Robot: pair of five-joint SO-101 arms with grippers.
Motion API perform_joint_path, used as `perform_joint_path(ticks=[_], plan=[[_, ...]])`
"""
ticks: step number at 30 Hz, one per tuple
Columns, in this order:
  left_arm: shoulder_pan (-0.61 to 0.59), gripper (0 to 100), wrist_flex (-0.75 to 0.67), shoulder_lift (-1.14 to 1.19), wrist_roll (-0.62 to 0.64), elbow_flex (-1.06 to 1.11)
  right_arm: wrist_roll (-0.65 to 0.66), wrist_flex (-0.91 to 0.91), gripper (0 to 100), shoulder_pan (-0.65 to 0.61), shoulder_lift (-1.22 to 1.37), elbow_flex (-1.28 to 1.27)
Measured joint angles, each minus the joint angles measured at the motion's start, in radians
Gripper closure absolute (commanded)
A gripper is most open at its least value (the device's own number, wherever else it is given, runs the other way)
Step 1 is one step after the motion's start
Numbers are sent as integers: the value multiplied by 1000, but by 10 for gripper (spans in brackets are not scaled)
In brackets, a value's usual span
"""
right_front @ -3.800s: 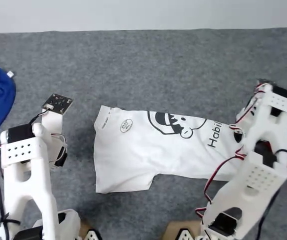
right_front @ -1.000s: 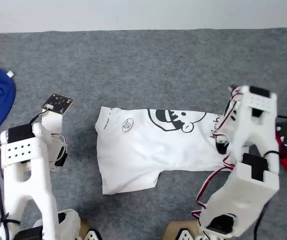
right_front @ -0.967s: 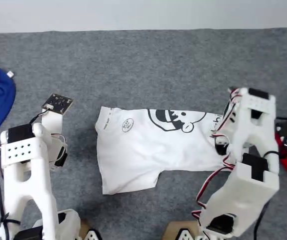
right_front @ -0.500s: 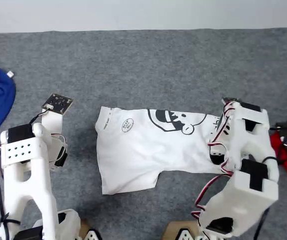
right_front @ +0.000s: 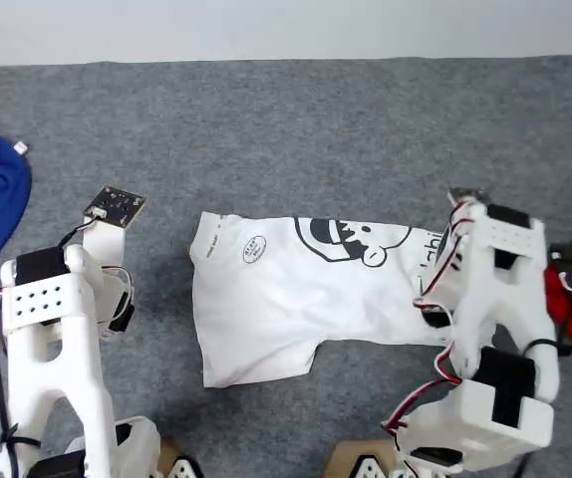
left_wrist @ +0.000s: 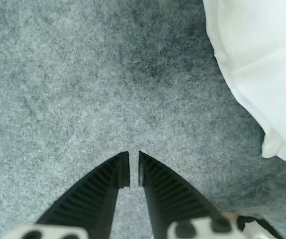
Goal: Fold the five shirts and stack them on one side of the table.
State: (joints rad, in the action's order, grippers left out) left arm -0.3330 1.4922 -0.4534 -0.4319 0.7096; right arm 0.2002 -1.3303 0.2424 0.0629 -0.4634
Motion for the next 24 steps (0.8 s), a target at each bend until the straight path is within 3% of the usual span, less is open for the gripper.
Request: perform_joint_path(ticks=[9,24], plan=[[0,960,0,0,0,0,43,117,988,0,-23,-161],[0,960,32,0,0,0,81,-32,988,31,-273,-83]])
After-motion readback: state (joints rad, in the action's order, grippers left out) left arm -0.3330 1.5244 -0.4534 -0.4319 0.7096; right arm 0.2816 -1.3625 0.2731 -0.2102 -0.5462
